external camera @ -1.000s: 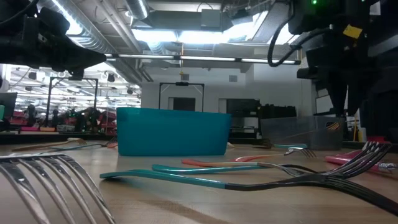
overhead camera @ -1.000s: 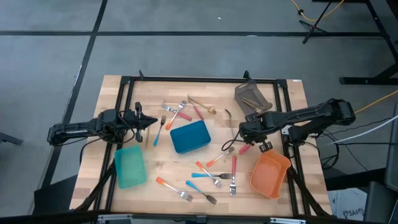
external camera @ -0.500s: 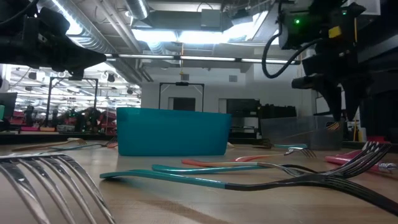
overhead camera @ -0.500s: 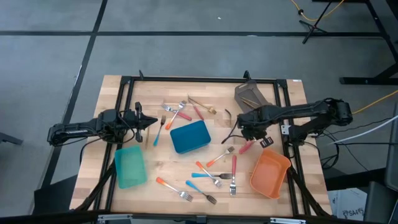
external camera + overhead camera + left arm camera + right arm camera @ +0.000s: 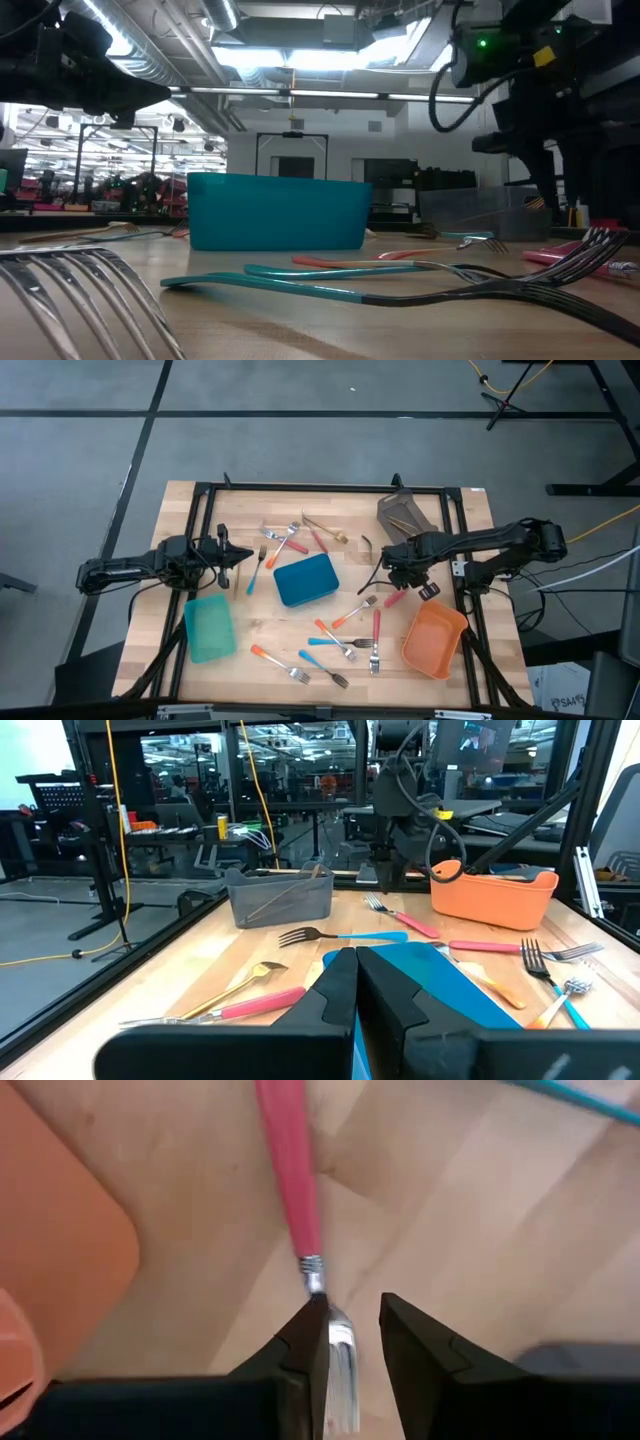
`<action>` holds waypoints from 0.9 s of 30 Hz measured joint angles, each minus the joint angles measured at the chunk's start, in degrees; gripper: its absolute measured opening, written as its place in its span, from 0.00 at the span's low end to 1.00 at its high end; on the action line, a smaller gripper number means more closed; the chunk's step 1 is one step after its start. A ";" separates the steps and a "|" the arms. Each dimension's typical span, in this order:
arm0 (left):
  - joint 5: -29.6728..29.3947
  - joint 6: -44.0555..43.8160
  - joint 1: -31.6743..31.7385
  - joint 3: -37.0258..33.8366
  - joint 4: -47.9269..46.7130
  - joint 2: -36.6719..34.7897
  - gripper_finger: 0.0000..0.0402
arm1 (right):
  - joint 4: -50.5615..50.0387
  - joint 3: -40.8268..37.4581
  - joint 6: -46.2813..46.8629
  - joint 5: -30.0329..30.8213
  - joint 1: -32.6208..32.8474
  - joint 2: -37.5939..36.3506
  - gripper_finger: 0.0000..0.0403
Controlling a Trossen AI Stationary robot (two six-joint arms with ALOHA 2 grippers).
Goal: Sort silverware by color (type)
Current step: Put the top right pink fork into the orange bin
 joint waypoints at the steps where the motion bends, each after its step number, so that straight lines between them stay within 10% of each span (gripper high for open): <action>1: 0.01 -0.01 -0.02 0.01 -0.02 0.00 0.01 | 0.81 -0.61 0.01 0.04 0.02 0.00 0.21; 27: 0.00 -0.02 0.00 0.02 0.00 0.00 0.01 | 9.40 -8.53 -0.05 -1.49 0.04 0.00 0.21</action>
